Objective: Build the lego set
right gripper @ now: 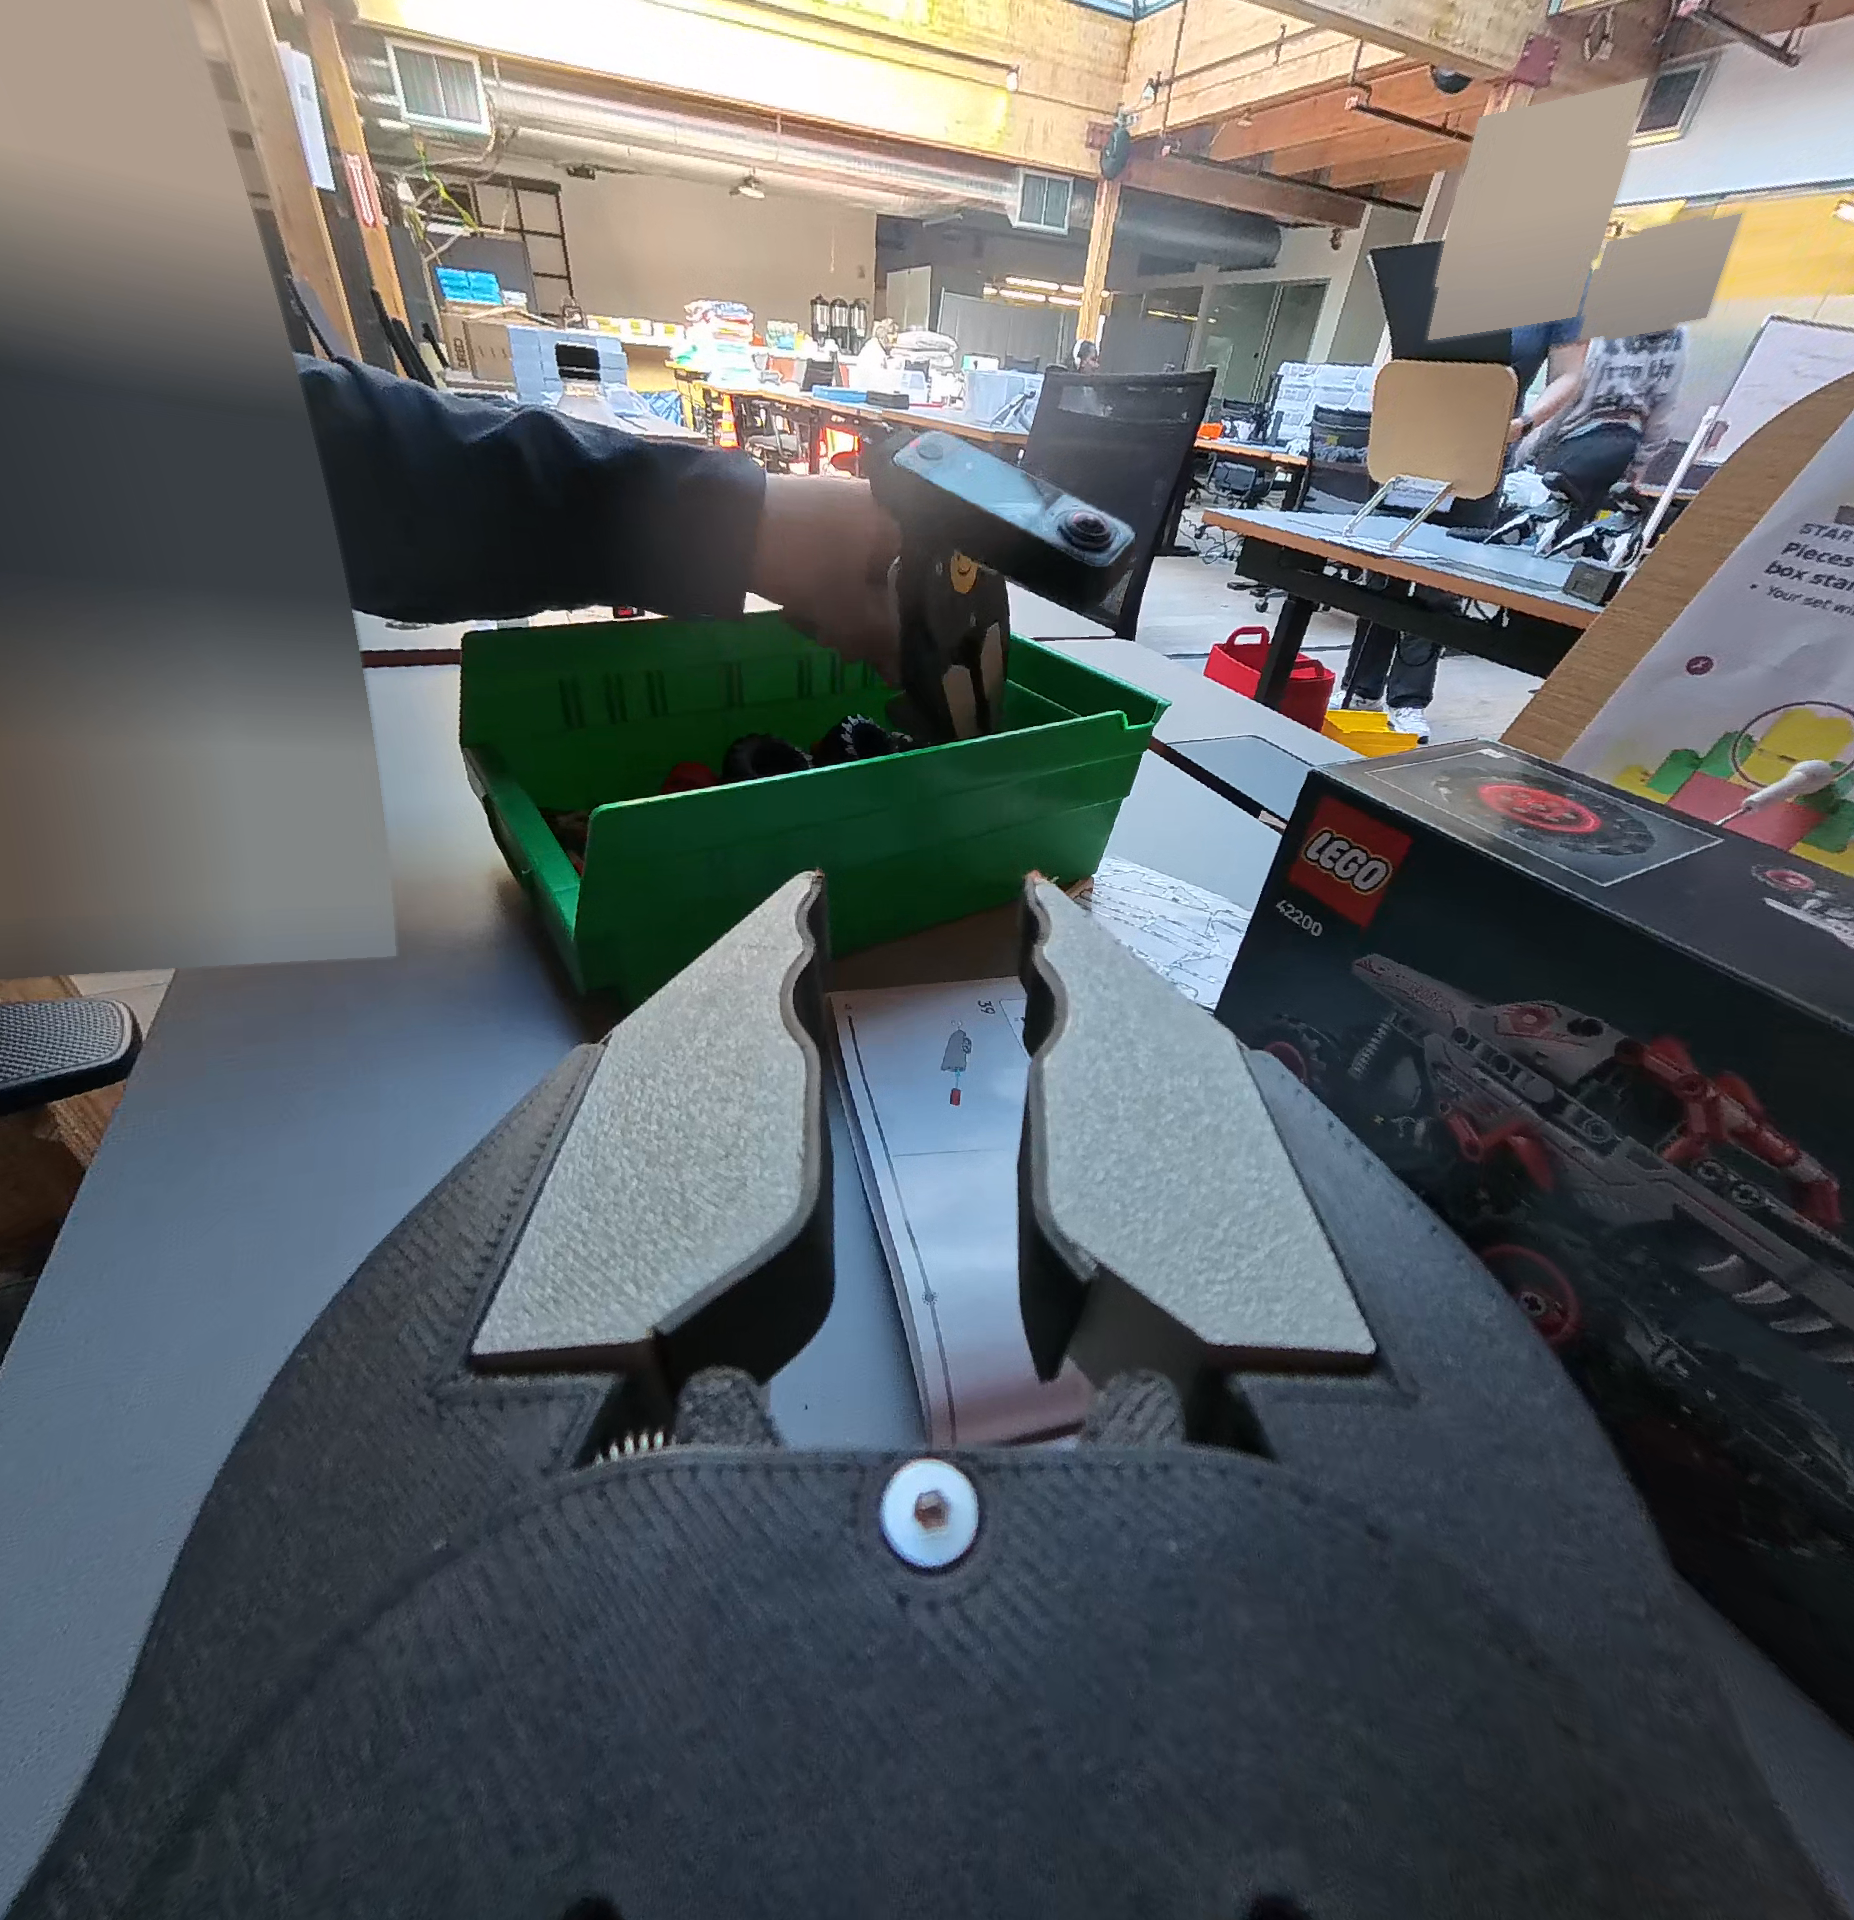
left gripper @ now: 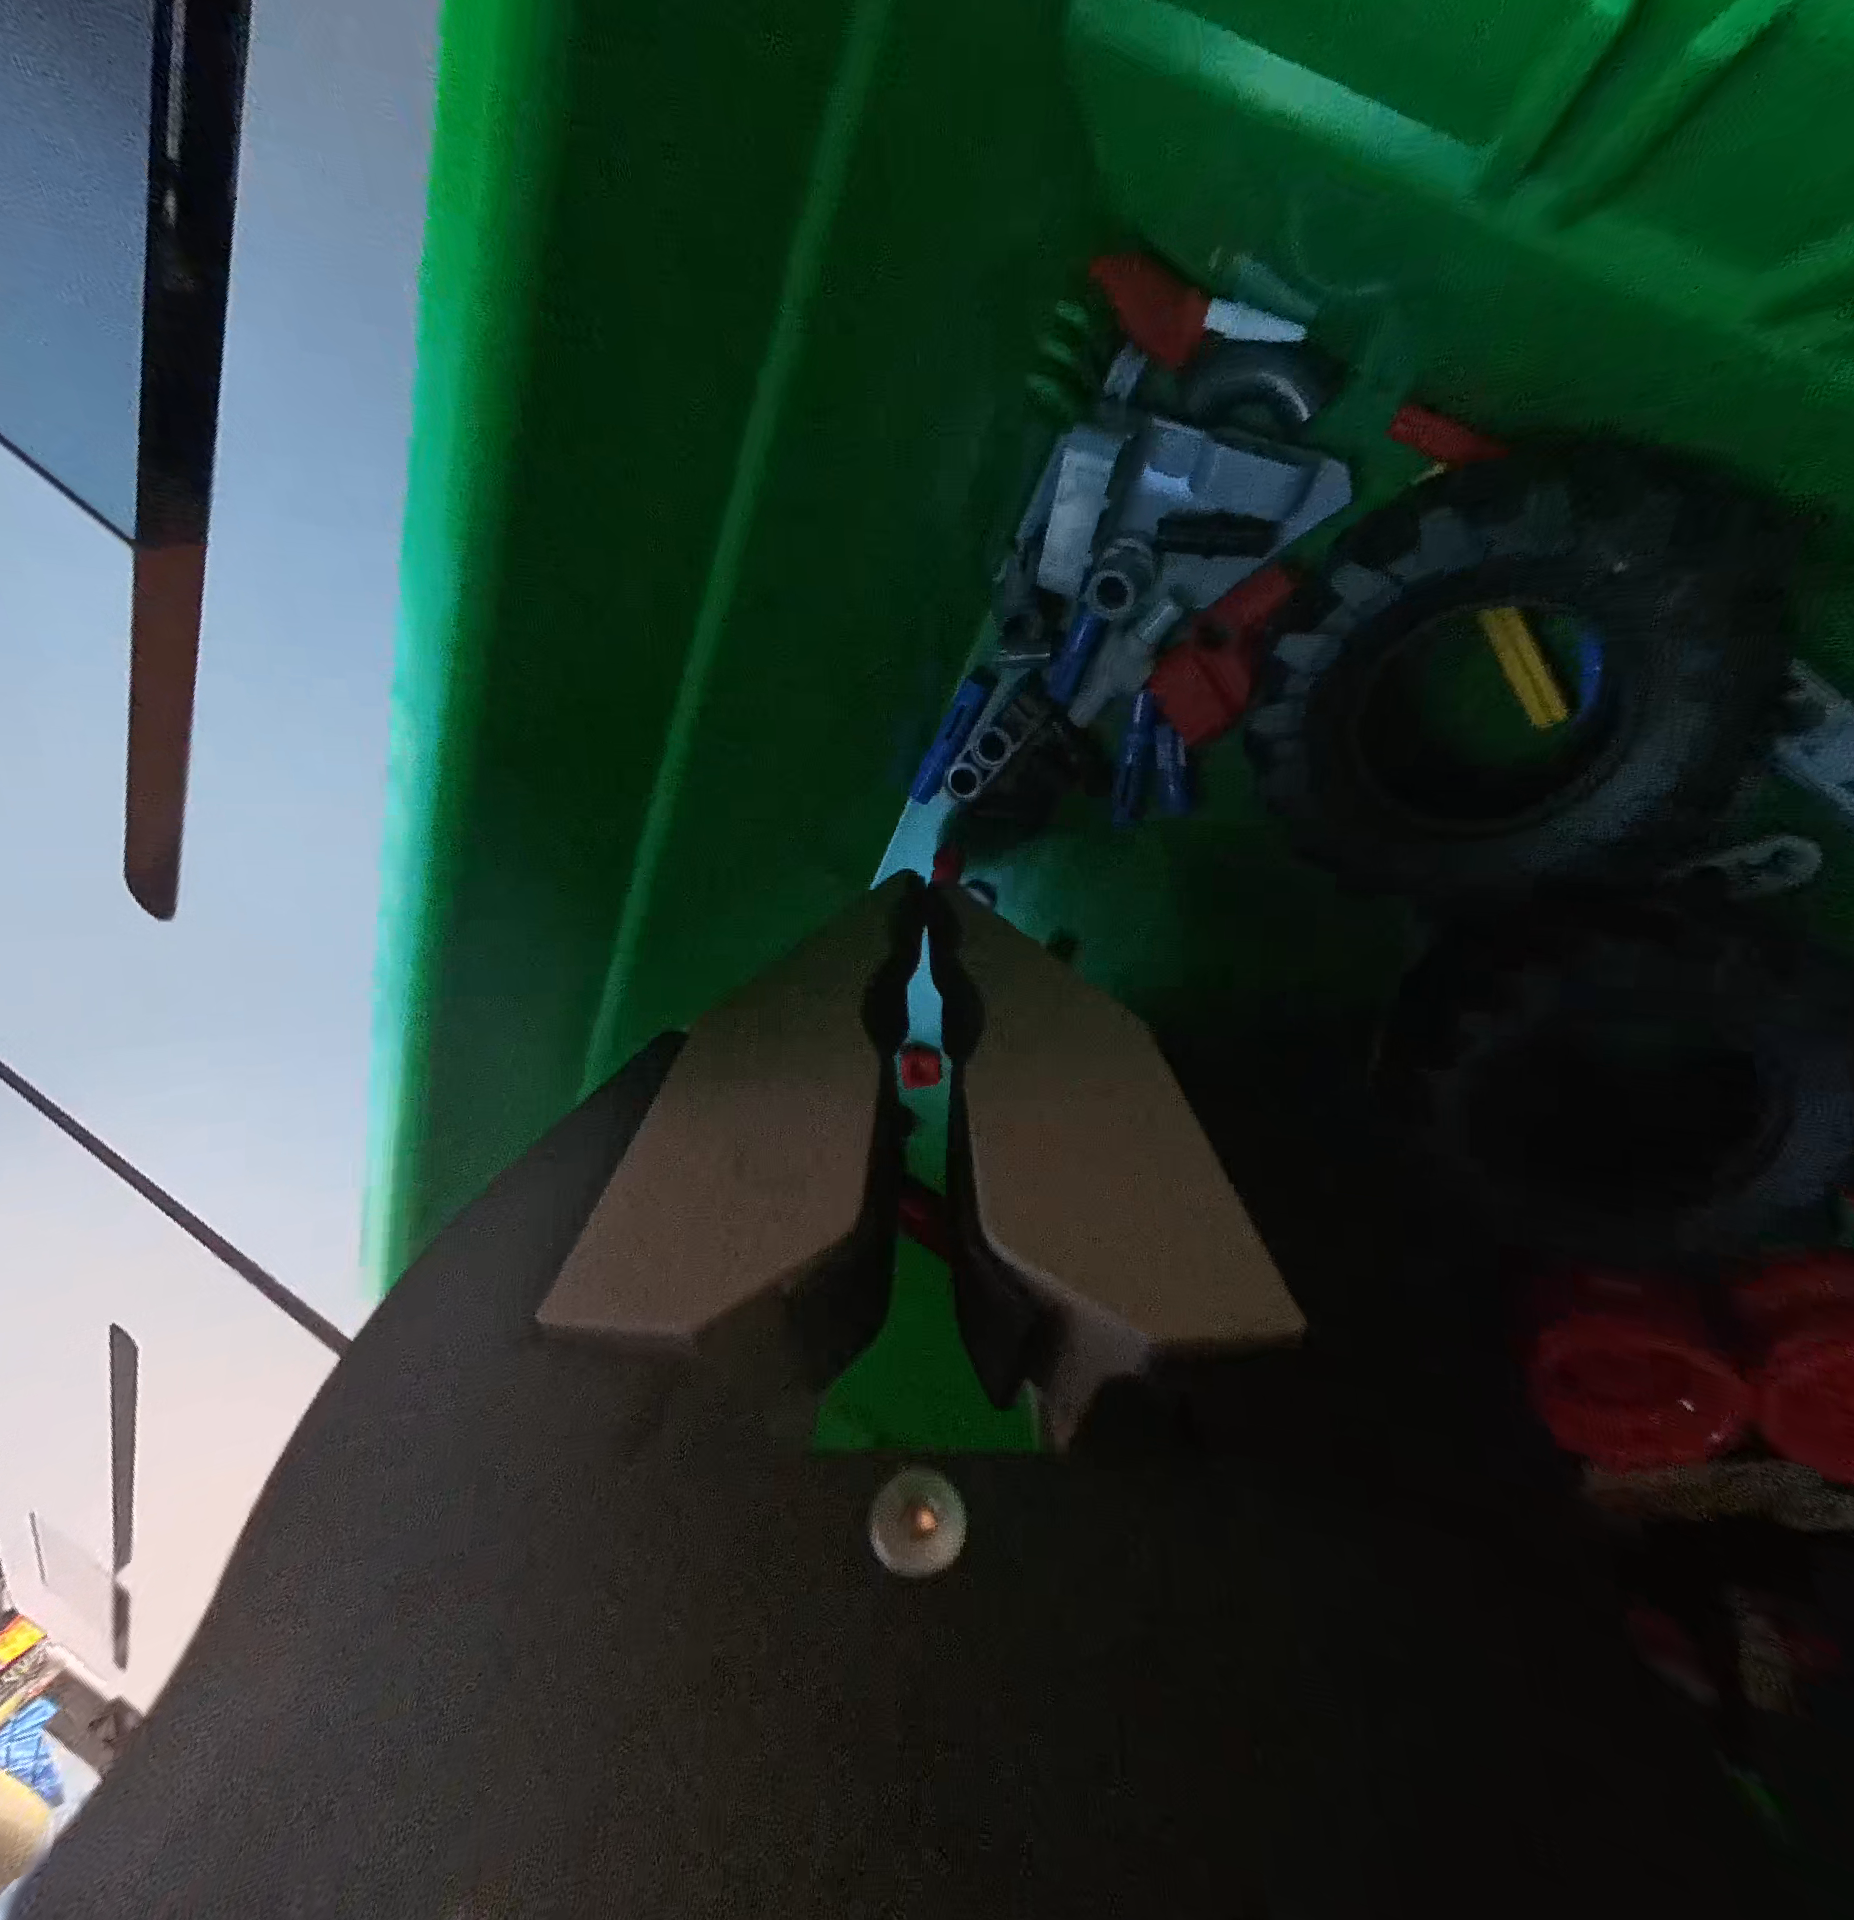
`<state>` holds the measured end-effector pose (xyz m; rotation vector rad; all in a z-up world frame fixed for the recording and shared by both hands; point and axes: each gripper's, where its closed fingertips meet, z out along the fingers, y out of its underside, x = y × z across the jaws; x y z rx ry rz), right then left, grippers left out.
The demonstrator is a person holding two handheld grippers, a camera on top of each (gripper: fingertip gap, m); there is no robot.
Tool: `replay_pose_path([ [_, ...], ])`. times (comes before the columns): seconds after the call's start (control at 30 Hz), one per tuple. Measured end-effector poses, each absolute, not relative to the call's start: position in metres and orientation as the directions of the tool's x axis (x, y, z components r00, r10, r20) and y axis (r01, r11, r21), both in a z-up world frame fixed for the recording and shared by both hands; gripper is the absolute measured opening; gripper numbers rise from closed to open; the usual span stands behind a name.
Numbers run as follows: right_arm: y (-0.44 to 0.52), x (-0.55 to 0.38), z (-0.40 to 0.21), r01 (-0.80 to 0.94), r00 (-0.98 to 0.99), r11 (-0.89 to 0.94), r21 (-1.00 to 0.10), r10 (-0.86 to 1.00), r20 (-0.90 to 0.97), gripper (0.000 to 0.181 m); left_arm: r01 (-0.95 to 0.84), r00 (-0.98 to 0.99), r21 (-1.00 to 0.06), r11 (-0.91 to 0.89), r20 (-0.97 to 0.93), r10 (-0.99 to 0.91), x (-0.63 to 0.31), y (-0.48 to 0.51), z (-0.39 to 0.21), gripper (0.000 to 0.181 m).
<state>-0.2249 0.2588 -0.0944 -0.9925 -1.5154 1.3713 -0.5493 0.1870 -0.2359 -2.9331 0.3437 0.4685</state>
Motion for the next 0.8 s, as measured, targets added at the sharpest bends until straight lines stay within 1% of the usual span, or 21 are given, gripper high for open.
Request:
replay_pose_path([
  [0.1, 0.2587, -0.2248, -0.0943, 0.018, -0.330, 0.089, -0.996, 0.941, 0.078, 0.032, -0.234, 0.930, -0.096, -0.967, -0.311, -0.194, -0.5491, 0.1856, -0.2409, 0.000],
  [0.27, 0.2585, -0.2240, -0.0931, 0.013, -0.332, 0.086, -0.996, 0.940, 0.077, 0.033, -0.191, 0.950, -0.117, -0.975, -0.270, -0.154, -0.5491, 0.1863, -0.2394, 0.000],
  [0.4, 0.2584, -0.2243, -0.0938, 0.015, -0.332, 0.086, -0.996, 0.940, 0.076, 0.032, -0.182, 0.955, -0.098, -0.979, -0.257, -0.151, -0.5487, 0.1836, -0.2414, 0.002],
  [0.8, 0.2590, -0.2255, -0.0962, 0.022, -0.331, 0.086, -0.996, 0.941, 0.074, 0.032, -0.165, 0.957, -0.093, -0.982, -0.255, -0.137, -0.5507, 0.1829, -0.2414, 0.000],
])
